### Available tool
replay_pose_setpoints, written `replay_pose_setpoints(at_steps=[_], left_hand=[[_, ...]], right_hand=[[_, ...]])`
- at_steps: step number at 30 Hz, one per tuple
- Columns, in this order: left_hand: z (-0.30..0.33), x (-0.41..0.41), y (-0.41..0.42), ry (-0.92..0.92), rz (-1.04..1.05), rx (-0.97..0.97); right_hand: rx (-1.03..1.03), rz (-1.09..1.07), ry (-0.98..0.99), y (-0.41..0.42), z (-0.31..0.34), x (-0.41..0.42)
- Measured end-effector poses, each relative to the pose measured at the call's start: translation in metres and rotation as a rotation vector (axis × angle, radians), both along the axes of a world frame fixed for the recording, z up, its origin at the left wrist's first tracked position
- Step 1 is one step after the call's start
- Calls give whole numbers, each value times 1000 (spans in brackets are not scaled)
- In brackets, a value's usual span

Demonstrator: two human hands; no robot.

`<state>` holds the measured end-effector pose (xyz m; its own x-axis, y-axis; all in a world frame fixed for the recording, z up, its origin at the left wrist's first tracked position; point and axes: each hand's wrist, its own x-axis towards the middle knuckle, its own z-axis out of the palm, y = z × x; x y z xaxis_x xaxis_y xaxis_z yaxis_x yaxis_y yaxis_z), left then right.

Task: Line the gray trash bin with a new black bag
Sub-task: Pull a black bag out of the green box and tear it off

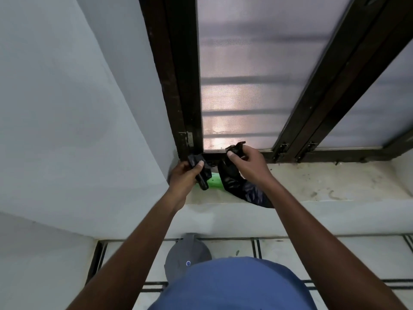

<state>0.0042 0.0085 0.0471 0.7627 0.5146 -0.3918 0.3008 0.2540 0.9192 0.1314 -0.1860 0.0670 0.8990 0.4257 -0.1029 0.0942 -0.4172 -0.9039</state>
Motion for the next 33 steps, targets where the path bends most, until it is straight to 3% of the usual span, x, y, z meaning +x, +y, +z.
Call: replay_pose_setpoints(at_steps=[11, 18, 24, 28, 31, 33], left_hand=[[-41, 24, -15, 112, 79, 32], [-61, 26, -21, -7, 131, -108], [-60, 18, -25, -74, 154, -204], [-56, 14, -28, -69, 162, -246], [-54, 10, -30, -53, 167, -256], [-52, 8, -31, -39, 169, -261]], right_hand=[[-22, 3, 9, -26, -10, 27], [-35, 69, 60, -33, -18, 40], [-262, 140, 22, -33, -35, 37], [-603, -24, -114, -40, -51, 30], [-521, -115, 44, -44, -55, 28], [-273, -223, 282, -43, -56, 28]])
